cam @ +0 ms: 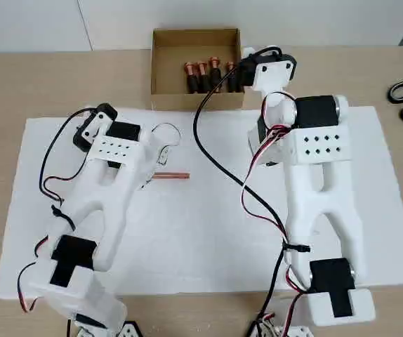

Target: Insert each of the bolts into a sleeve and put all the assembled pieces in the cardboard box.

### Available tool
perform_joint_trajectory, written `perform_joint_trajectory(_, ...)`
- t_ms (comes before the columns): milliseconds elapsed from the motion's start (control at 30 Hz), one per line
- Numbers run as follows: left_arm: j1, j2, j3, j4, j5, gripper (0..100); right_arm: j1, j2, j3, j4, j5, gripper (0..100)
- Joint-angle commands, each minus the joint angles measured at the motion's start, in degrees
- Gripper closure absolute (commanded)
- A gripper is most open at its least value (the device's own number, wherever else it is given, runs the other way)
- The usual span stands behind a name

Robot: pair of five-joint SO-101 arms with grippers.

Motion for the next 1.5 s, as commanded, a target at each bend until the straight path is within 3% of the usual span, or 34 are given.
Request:
perform_joint_trajectory(0, 0.5, -0.2, 0.0, -0.9, 0.2, 84, -0.4, -3.3, 0.0, 0.7, 0.0, 99.4)
perform_joint_trajectory(367, 0.4, 7.3, 0.2, -5.6, 0.2, 84, -0.4, -3.3, 0.0, 0.7, 0.1, 99.4)
perform_joint_trajectory(867, 0.5, 7.3, 0.2, -5.7, 0.2, 85, -0.3, -3.3, 0.0, 0.6, 0.1, 99.4)
perform_joint_trajectory(1133, 0.2, 7.5, -1.5, -5.7, -0.1, 99, -0.3, -3.3, 0.0, 0.4, 0.1, 99.4)
perform_joint_trajectory(1400, 0.6, 7.2, -1.7, -4.9, -0.6, 99, -0.3, -3.3, 0.0, 0.4, 0.1, 99.4)
perform_joint_trajectory(1467, 0.6, 6.9, -2.9, -3.1, -4.0, 99, -0.3, -3.3, 0.0, 0.4, 0.1, 99.4)
